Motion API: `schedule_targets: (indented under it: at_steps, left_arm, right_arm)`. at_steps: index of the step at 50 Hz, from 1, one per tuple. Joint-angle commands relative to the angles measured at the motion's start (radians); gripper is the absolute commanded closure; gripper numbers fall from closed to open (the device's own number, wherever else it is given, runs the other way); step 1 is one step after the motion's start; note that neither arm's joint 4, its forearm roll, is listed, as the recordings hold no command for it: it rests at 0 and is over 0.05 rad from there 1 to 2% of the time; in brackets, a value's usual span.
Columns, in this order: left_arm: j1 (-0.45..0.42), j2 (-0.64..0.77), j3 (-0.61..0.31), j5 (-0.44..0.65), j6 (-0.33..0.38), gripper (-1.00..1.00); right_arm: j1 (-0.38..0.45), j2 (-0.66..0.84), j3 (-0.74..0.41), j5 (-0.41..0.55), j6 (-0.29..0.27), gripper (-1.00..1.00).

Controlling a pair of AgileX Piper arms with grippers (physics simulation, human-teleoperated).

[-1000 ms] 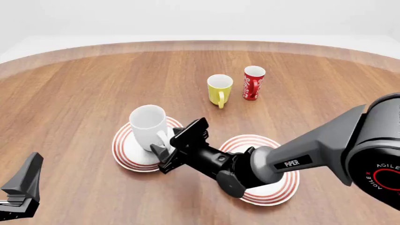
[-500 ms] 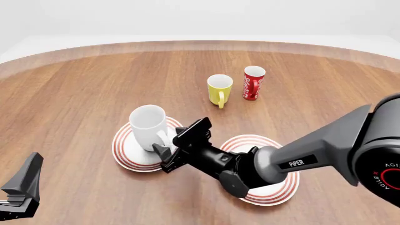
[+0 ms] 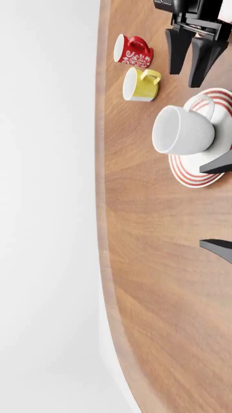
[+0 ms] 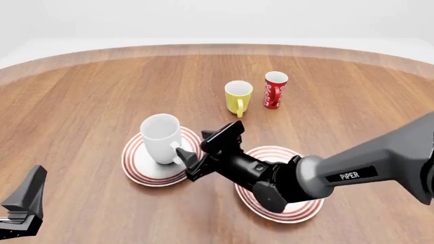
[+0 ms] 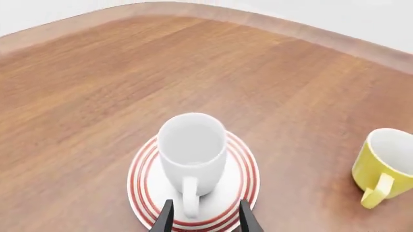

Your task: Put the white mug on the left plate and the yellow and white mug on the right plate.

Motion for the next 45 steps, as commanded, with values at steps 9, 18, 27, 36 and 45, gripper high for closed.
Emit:
schedule_targets:
  at_steps: [9,18,27,36,45]
  left_arm:
    - [0.0,0.0,0.0,0.0,0.0,-1.0]
    - [0.0,0.0,0.0,0.0,0.0,-1.0]
    - [0.0,0.0,0.0,0.0,0.0,-1.0]
    - [0.0,0.0,0.0,0.0,0.0,-1.0]
    - [0.0,0.0,0.0,0.0,0.0,-1.0]
  right_arm:
    - [-0.066,-0.102,0.067,-0.011,-0.02,-1.0]
    - [-0.105,-0.152,0.089,-0.011,-0.026,-1.0]
    - [-0.132,-0.181,0.103,-0.028,-0.023,-1.0]
    - [-0.166,-0.184,0.098,-0.038,-0.022,-1.0]
    - [-0.192,-0.186,0.093,-0.057,-0.025,-1.0]
